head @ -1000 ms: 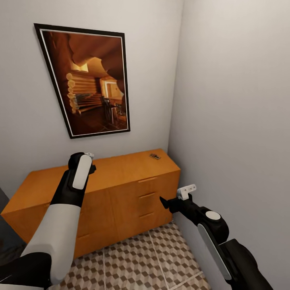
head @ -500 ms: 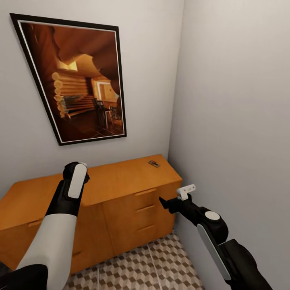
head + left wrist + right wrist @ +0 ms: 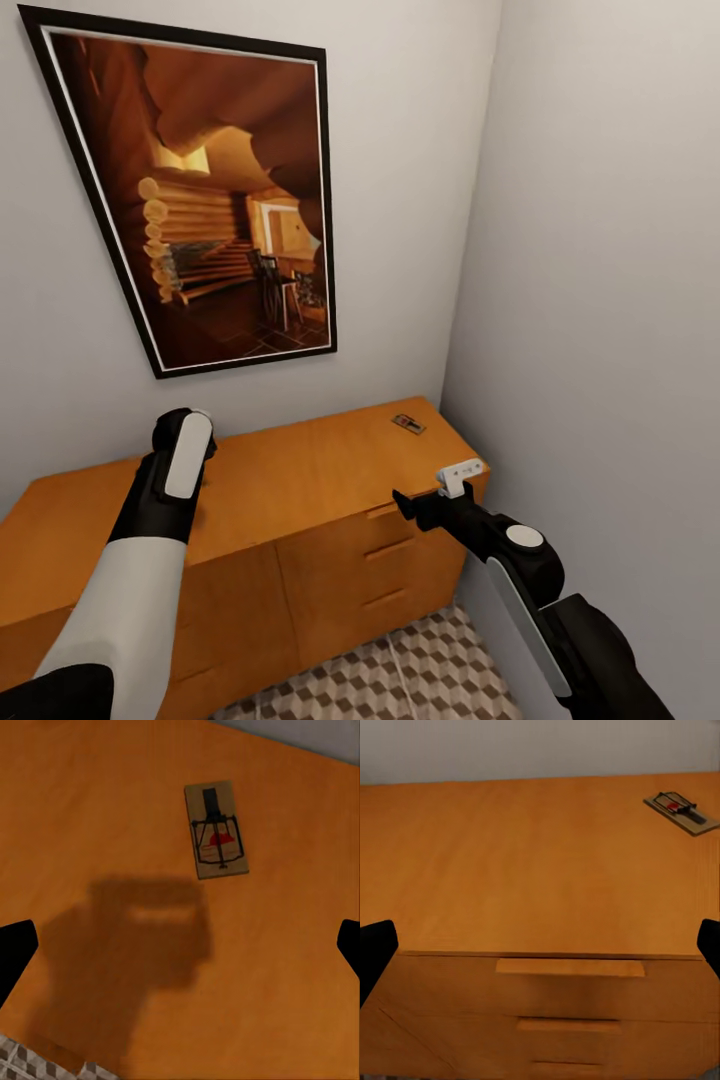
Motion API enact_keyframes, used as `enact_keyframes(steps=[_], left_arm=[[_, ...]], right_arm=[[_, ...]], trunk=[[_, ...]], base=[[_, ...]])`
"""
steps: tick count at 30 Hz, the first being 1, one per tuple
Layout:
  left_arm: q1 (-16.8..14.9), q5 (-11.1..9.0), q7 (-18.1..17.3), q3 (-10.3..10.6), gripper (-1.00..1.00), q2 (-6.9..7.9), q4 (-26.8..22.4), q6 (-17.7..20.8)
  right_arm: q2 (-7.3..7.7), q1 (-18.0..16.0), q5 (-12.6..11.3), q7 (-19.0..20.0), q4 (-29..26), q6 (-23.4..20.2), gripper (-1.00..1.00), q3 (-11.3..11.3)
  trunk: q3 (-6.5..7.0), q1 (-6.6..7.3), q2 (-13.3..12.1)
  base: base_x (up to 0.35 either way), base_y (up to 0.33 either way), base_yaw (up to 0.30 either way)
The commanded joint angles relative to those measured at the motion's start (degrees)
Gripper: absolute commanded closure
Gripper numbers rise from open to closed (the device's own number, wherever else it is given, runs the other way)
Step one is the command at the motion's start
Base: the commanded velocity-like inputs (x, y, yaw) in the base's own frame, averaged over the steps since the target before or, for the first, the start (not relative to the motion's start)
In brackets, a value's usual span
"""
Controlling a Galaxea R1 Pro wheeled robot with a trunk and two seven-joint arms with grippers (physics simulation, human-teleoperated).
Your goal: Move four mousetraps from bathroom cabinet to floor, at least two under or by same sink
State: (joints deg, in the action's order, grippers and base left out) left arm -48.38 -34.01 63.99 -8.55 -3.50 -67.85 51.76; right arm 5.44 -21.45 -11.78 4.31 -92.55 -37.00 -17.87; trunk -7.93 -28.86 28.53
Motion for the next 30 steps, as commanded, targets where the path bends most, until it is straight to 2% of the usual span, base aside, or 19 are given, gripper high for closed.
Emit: enact_keyframes(steps=[1,9,14,24,25,30], left_arm=[[0.04,0.02,0.00,0.01,-1.00,0.03,0.02,-0.02],[0.39,0.00,0.07,0.04,-1.00,0.10,0.68,-0.58],[0.72,0.00,0.08,0.21,-1.00,-0.04,0.99,-2.39],[0.82,-0.15,0.65,0.46,-1.00,-0.74,4.86,-11.39],[0.82,-0.15,0.65,0.46,-1.00,-0.74,4.86,-11.39],[0.71,-0.44,3.89,0.53,-1.00,-1.23,6.82,-16.68]], right_arm=[[0.00,0.00,0.00,0.00,0.00,0.02,-1.00,-0.01],[0.07,-0.01,0.08,0.05,0.00,0.00,-1.00,-0.13],[0.09,-0.01,0.06,0.07,-0.01,0.05,-1.00,-0.14],[0.13,-0.02,0.02,0.08,-0.04,0.06,-1.00,-0.07],[0.13,-0.02,0.02,0.08,-0.04,0.06,-1.00,-0.07],[0.14,-0.03,0.04,0.08,-0.06,0.08,-1.00,-0.06]], trunk=[[0.00,0.00,0.00],[0.00,0.00,0.00],[0.00,0.00,0.00],[0.00,0.00,0.00],[0.00,0.00,0.00],[0.00,0.00,0.00]], base=[[0.239,0.256,0.000],[0.248,0.244,0.000],[0.260,0.215,0.000],[0.149,0.104,0.000],[0.038,0.025,0.000],[0.016,0.011,0.000]])
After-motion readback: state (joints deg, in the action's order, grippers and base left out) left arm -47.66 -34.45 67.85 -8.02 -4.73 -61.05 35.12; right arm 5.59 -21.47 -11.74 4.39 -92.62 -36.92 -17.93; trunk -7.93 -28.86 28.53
